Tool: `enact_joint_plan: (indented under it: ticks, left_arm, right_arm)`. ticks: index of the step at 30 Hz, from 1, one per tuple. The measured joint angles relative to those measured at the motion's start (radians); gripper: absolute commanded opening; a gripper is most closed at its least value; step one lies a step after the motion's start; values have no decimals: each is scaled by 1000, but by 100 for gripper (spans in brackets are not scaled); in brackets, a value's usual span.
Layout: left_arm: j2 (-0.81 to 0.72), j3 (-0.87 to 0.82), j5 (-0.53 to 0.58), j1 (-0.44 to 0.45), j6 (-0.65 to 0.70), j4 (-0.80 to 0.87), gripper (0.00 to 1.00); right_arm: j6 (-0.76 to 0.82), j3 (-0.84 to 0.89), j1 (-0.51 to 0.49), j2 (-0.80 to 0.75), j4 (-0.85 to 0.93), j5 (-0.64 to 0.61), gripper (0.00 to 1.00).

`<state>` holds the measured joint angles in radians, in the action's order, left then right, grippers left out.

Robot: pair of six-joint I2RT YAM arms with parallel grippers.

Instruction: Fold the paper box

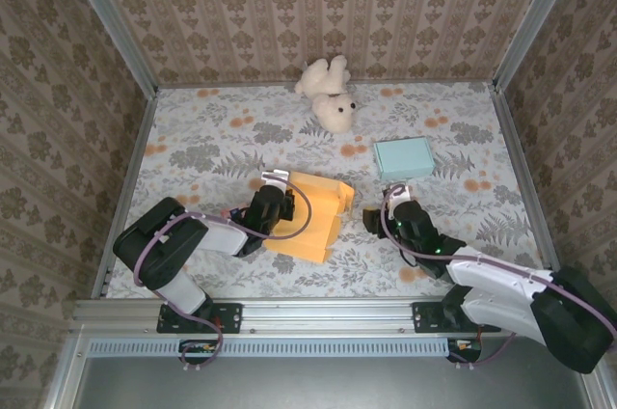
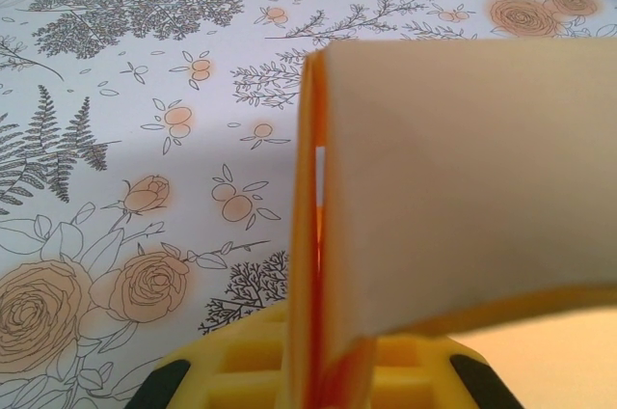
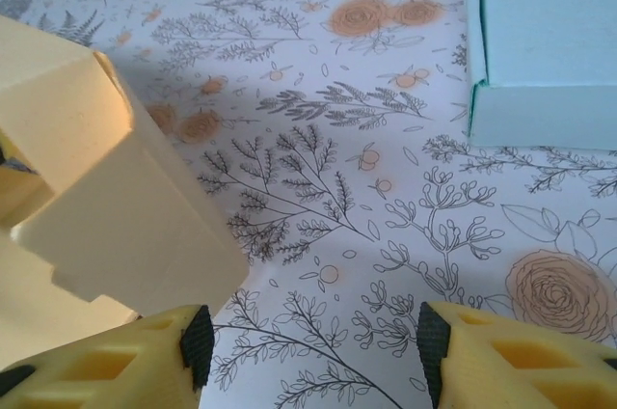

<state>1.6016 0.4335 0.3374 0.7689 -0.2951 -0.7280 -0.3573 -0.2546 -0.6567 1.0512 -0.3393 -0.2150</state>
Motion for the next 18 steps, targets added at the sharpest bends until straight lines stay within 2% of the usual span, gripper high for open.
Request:
enact_joint_plan:
  ticks: [7, 18]
  left_arm:
    - [-6, 0, -21, 0, 0, 7, 0]
    - [-7, 0, -36, 0, 2, 10, 0]
  right_arm:
    - [38, 1, 0, 160, -134, 105, 54]
    - [87, -11, -3, 246, -257, 209, 51]
